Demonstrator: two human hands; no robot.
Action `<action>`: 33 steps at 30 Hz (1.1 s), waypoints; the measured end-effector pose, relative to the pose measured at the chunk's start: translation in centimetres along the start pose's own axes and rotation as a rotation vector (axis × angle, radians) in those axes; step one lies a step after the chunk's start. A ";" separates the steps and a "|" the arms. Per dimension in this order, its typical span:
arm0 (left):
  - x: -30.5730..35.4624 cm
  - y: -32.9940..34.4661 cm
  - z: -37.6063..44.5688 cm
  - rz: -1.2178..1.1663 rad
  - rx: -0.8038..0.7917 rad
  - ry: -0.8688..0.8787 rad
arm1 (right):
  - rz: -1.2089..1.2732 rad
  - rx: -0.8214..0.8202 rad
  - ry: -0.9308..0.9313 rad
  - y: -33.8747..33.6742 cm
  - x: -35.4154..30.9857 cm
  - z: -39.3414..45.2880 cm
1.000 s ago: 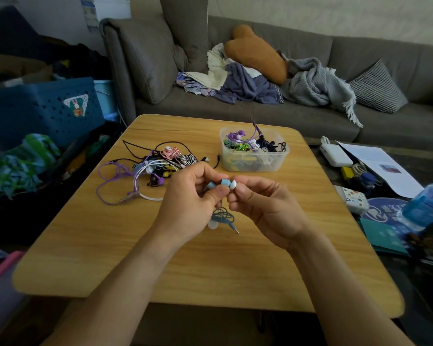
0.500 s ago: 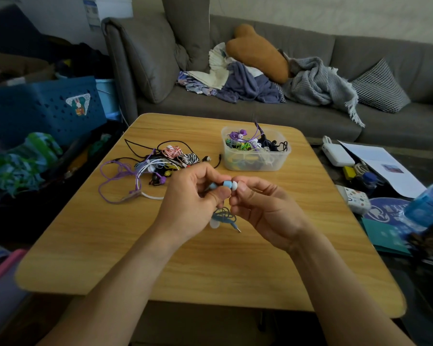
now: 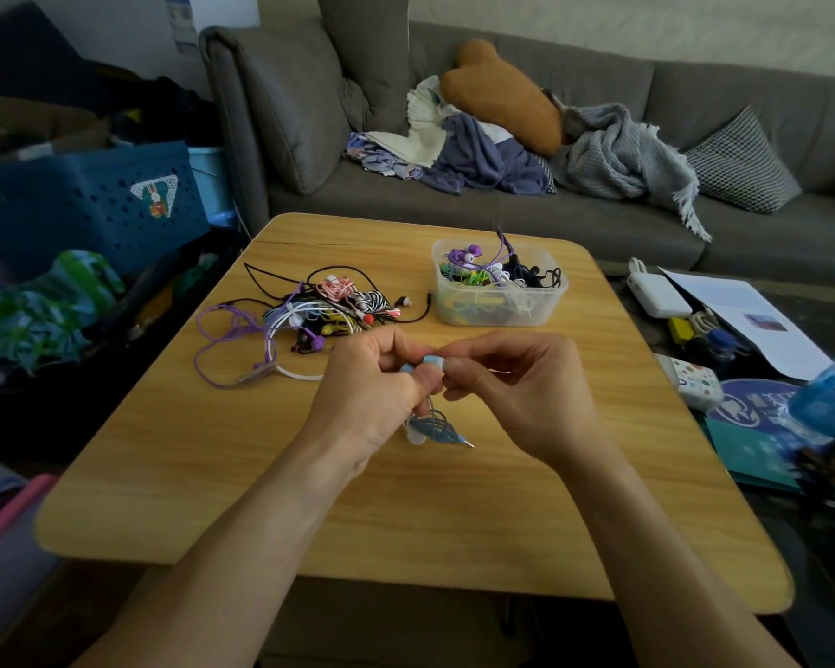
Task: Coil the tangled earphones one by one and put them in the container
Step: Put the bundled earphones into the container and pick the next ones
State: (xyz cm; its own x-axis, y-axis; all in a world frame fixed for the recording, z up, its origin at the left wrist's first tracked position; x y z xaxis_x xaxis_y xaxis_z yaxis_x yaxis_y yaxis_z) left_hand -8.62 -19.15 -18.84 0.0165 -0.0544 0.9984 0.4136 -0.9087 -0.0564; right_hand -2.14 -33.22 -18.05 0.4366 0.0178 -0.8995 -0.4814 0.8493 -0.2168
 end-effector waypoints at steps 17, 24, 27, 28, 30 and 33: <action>0.0 0.3 0.1 0.106 0.005 0.172 | 0.133 0.061 0.116 -0.3 0.5 -0.4; -0.1 0.4 0.1 0.005 -0.083 0.148 | 0.010 0.063 0.124 -0.6 0.8 -0.4; -0.1 0.4 0.4 0.021 -0.047 0.196 | 0.100 0.049 0.196 -0.1 1.2 -0.5; -0.1 0.3 0.4 0.031 -0.042 0.204 | 0.103 0.042 0.207 -0.1 1.3 -0.5; -0.2 0.2 0.5 0.034 -0.039 0.199 | 0.080 0.013 0.213 -0.3 1.2 -0.5; -0.2 0.1 0.5 0.002 -0.026 0.146 | 0.035 -0.050 0.223 -0.7 0.9 -0.5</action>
State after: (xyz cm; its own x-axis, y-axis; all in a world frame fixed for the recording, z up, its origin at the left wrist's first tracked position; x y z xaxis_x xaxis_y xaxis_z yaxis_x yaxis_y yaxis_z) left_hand -8.11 -19.05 -19.09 -0.1158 -0.1140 0.9867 0.3901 -0.9188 -0.0604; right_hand -1.80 -34.09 -18.96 0.2431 -0.0747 -0.9671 -0.5325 0.8231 -0.1974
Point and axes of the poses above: each hand's wrist, its own z-axis towards the middle knuckle, its own y-axis out of the palm, x = y × z, the point moved 2 cm from there along z, towards the middle knuckle, and after that the axes turned 2 degrees about -y, right-handed, at the moved point
